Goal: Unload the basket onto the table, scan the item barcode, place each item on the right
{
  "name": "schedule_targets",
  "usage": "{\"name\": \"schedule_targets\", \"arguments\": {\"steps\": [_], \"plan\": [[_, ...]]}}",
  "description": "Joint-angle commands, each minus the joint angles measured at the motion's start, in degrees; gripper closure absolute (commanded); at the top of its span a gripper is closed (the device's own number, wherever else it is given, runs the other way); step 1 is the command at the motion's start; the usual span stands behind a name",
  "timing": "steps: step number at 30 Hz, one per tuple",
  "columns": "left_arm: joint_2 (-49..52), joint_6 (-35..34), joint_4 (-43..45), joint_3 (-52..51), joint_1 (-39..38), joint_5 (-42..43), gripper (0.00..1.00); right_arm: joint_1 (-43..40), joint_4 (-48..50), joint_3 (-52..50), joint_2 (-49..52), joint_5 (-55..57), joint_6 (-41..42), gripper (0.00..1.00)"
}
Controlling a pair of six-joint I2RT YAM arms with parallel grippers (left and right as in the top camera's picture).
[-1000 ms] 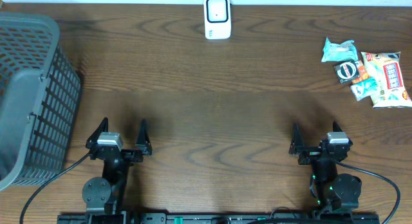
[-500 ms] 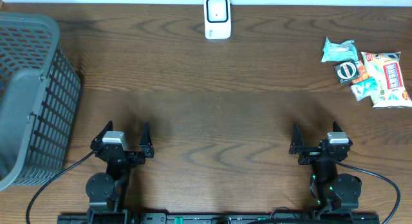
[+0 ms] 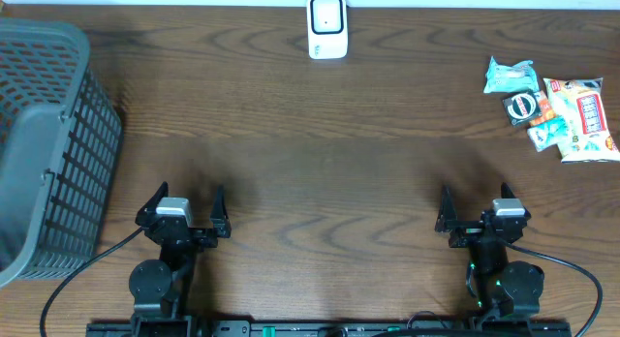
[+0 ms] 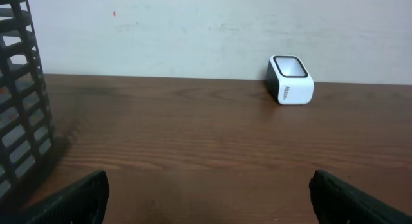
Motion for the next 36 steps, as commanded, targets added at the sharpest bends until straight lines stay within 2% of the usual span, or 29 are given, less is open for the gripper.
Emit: {"name": "schedule_targets", "arguments": {"steps": [1,36], "plan": [[-0.5,1.0,-2.8,-0.4,-0.3,1.4,0.02,-0.4,-0.3,-0.1,-0.3,0.2,0.8,0.01],[-0.5,-0.3,-3.4,-0.4,-0.3,-2.1,0.02,-0.4,-0.3,-0.1,-0.3,0.2,0.8,0.01]]}}
